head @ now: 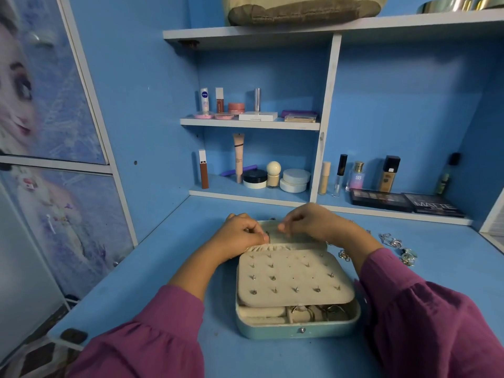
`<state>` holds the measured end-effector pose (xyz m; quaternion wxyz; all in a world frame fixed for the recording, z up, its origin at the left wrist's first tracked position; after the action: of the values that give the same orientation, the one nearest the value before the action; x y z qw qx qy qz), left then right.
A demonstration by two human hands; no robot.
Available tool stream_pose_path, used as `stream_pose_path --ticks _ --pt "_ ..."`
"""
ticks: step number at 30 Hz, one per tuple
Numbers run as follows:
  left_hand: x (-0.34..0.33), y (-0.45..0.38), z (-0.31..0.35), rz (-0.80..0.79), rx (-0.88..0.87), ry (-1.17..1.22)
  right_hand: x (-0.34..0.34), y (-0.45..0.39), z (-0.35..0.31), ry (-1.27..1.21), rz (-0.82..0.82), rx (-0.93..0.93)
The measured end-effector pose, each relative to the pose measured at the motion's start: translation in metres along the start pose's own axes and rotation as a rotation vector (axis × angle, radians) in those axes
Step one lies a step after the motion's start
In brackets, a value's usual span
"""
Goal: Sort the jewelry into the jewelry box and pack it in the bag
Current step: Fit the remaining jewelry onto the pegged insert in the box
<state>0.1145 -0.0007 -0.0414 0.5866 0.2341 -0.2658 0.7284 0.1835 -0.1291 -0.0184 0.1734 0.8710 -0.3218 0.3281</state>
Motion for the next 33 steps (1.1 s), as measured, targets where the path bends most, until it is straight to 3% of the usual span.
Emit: stream_pose_path --ticks 4,6,12,20,25,33 --pt "0.0 0.0 -0.003 -0.024 -0.006 0.009 0.054 0.006 0.021 -0.077 0.331 -0.009" --pt "0.001 -0.002 -0.003 -0.023 -0.011 0.017 0.071 0.01 0.034 -0.038 0.398 -0.029" --pt "0.002 -0.004 -0.003 0.005 -0.018 0.036 0.069 0.008 0.06 0.168 0.298 -0.187" --pt "0.011 -0.004 0.002 0.106 -0.015 0.243 0.051 0.001 0.061 0.399 0.212 -0.285" --pt "0.014 -0.009 0.007 0.125 -0.002 0.3 0.053 0.008 0.058 0.323 0.19 -0.3" --pt "0.02 -0.021 0.024 0.149 -0.045 0.39 0.092 0.027 0.013 0.075 0.408 -0.034"
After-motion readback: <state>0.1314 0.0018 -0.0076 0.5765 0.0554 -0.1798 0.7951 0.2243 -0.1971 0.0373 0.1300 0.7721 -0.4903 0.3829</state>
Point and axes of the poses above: each hand's wrist, its own y-axis away from the middle knuckle, its own x-axis out of the back of the hand, z = x × y, the point moved 9 cm from there along -y, towards the middle knuckle, and after that the axes turned 3 degrees about -z, right-handed, at the moved point
